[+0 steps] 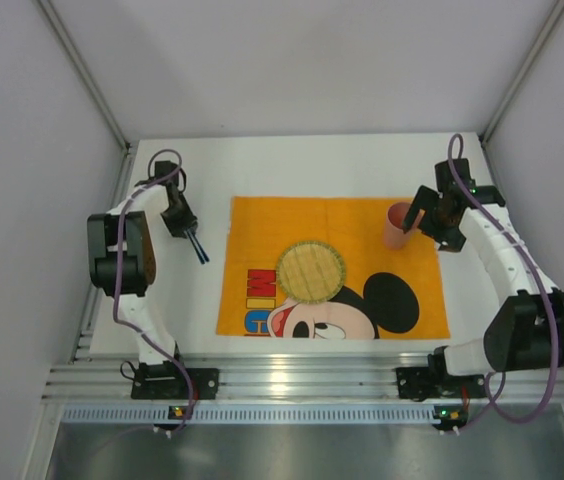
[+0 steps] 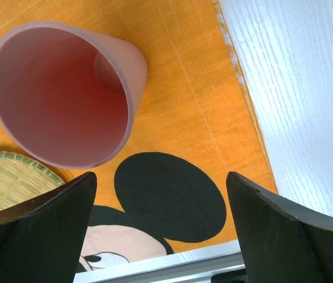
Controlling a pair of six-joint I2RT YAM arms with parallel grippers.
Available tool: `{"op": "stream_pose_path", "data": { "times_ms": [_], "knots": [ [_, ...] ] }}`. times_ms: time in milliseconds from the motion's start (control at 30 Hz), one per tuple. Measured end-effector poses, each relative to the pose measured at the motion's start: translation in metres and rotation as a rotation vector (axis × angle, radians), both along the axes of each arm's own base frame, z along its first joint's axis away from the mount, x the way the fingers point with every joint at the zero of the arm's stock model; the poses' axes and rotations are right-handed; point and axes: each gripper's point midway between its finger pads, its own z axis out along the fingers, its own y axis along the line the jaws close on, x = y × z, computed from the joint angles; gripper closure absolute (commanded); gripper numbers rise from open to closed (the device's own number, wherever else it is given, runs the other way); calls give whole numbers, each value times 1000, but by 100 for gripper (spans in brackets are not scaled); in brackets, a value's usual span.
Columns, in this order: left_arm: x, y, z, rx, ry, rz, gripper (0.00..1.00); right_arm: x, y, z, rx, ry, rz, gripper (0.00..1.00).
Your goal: Set the dinner table for one person
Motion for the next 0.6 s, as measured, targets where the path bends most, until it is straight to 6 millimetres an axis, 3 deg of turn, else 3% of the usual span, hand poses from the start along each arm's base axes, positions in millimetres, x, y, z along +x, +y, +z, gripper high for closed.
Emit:
{"op": "stream_pose_path", "data": {
  "times_ms": [200, 367, 467, 600],
  "knots": [
    [-20, 7, -2, 37, 22, 3, 82, -2, -1, 8, -3, -27, -3, 9],
    [-23, 11, -2, 48, 11, 0, 89, -4, -3, 12, -12, -36, -7, 9],
    [-26, 12, -2, 54, -3, 3, 99, -6, -4, 12, -16, -32, -8, 10],
    [-30, 16, 1, 59, -5, 3, 96, -9, -5, 12, -20, -23, -9, 10]
  ]
}}
